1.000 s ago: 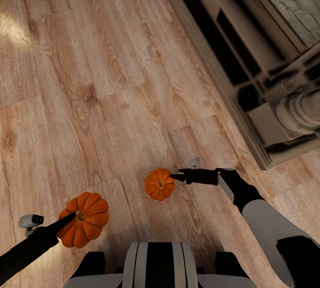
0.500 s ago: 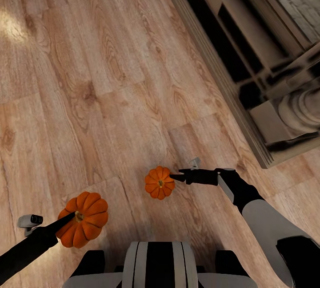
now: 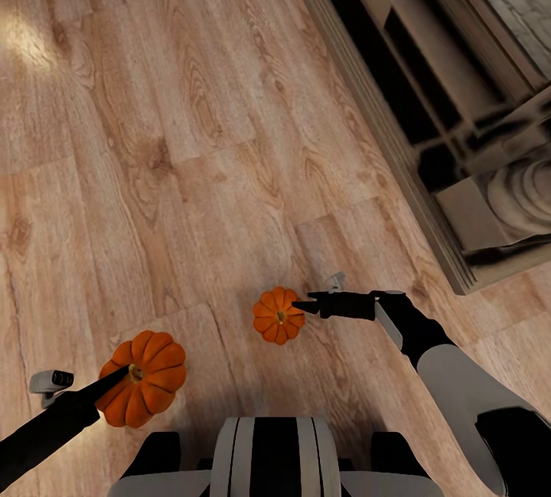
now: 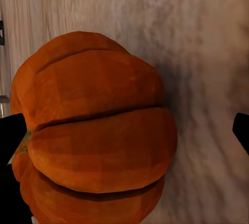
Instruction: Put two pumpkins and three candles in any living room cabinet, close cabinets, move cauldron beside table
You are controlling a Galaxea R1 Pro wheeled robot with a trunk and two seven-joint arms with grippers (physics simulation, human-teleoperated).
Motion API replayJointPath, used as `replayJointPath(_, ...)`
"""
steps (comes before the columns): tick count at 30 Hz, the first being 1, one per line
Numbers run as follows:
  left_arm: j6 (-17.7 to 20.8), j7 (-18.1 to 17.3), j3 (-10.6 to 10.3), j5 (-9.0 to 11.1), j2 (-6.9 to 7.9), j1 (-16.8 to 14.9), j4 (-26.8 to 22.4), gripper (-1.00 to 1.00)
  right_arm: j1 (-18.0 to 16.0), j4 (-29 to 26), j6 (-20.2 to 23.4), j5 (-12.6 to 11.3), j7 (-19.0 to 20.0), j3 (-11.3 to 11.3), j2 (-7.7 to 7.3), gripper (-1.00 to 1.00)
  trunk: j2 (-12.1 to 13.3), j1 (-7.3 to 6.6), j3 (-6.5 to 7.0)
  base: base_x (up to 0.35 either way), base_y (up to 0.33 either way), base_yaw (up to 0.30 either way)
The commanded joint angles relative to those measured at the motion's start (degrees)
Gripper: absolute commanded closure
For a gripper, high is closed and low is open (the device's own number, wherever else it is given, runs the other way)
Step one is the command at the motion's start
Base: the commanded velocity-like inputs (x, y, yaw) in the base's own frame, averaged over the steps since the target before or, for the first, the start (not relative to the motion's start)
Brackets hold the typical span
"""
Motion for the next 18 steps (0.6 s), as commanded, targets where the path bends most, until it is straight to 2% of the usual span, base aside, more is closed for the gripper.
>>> replayJointPath(1, 0.39, -0.10, 0.03, 0.18, 0.01, -0.01, 0.00, 1.00, -0.02, -0.03, 0.51, -0.60, -0.07, 0.32, -0.07, -1.00, -0.01, -0.01, -0.03, 0.000, 0.000, 0.007)
replayJointPath(18, 0.63, -0.35, 0.00, 0.34, 0.38, 0.00, -0.10, 1.00, -0.03, 0.44, 3.23, -0.43, 0.36, 0.44, -0.07, -1.00, -0.01, -0.01, -0.03, 0.000, 0.000, 0.002)
